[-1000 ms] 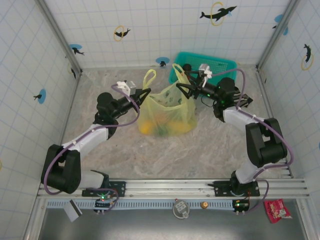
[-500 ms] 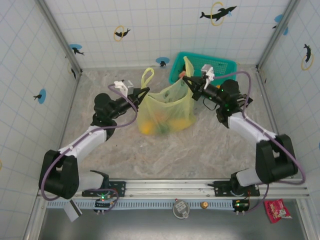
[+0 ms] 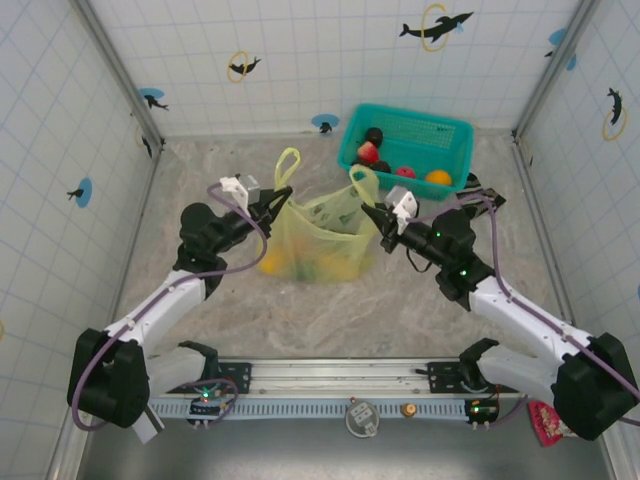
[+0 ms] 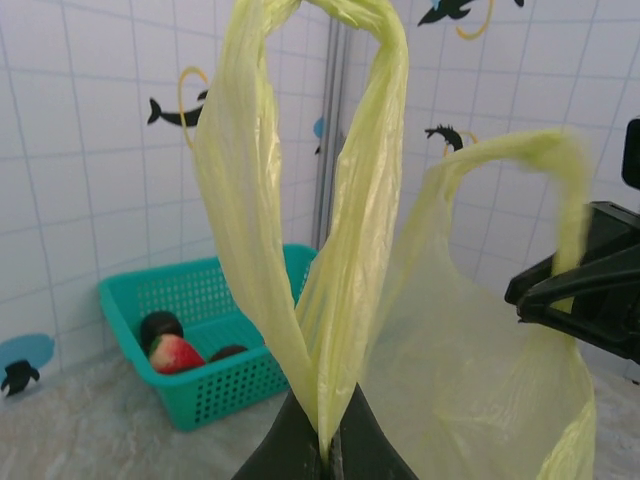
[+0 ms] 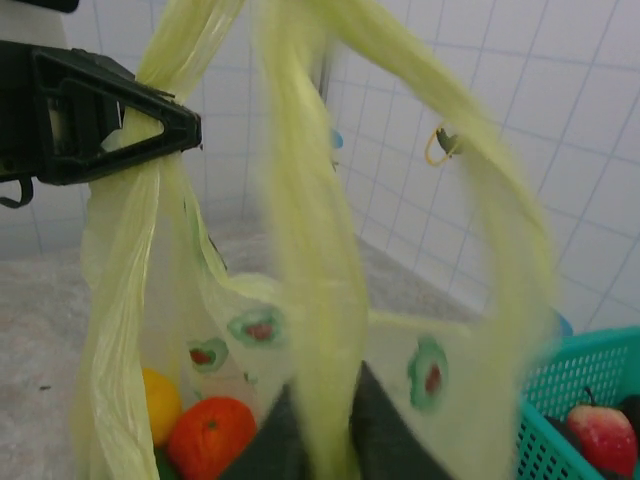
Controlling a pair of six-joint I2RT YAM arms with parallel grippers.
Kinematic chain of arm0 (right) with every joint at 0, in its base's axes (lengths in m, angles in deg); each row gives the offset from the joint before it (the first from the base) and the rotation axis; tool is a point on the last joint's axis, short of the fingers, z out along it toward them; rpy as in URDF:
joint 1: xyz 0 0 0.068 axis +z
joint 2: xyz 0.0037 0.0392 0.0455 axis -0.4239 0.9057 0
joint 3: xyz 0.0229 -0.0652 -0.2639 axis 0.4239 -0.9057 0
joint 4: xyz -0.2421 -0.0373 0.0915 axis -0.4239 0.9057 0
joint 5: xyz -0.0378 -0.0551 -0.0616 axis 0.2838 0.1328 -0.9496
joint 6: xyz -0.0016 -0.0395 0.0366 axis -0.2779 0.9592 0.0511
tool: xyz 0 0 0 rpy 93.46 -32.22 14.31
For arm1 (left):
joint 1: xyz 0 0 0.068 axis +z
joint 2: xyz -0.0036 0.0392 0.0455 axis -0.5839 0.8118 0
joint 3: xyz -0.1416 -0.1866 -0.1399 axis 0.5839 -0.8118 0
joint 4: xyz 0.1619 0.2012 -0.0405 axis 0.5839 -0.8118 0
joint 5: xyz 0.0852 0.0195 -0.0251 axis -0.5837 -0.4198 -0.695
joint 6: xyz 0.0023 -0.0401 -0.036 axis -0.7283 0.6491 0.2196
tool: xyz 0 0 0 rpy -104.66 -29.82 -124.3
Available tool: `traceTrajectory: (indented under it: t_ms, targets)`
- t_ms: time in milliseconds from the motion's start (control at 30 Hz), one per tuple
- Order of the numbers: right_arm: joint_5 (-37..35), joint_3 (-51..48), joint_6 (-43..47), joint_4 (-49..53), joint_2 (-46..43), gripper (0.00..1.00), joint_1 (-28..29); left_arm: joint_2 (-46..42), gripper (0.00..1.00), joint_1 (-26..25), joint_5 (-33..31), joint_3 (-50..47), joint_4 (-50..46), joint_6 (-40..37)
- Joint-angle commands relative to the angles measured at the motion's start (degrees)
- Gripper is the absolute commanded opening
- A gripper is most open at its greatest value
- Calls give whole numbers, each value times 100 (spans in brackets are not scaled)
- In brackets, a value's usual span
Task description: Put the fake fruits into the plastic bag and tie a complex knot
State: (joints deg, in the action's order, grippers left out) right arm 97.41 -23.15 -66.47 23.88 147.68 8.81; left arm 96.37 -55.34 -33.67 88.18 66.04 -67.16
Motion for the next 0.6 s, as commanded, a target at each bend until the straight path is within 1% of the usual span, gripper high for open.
traceTrajectory:
  t_ms: [0,33,67,167,200,233,267,300,367,433,500,567]
  targets:
    - [-98,-106,110,40,-391,57,30,-195,0,-40,-12,-210,234,-44]
    - [-83,-120,116,32,-495,67,26,-196,0,-39,-51,-231,247,-44]
    - [-13,-120,131,50,-615,72,21,-214,0,-41,-77,-236,258,-38]
    - [124,-123,164,177,-873,83,-50,-259,0,-42,-120,-252,430,61]
    - [183,-151,186,210,-906,84,-106,-274,0,-42,-105,-258,475,96]
    - [245,-182,181,211,-934,88,-178,-288,0,-42,-70,-241,508,126]
    - [355,-228,115,145,-943,94,-257,-300,0,-41,-25,-241,539,160]
    - [690,-285,-54,8,-917,100,-371,-303,0,-46,10,-250,574,201]
    - [1214,-298,-429,-246,-733,99,-614,-334,0,-36,124,-279,631,258]
    - [1616,-214,-610,-367,-377,100,-793,-384,0,-42,249,-332,717,291]
    - [1864,-60,-672,-520,17,99,-921,-406,0,-43,392,-380,809,318]
    - [2064,88,-904,-981,452,100,-1051,-391,0,-42,577,-390,868,315]
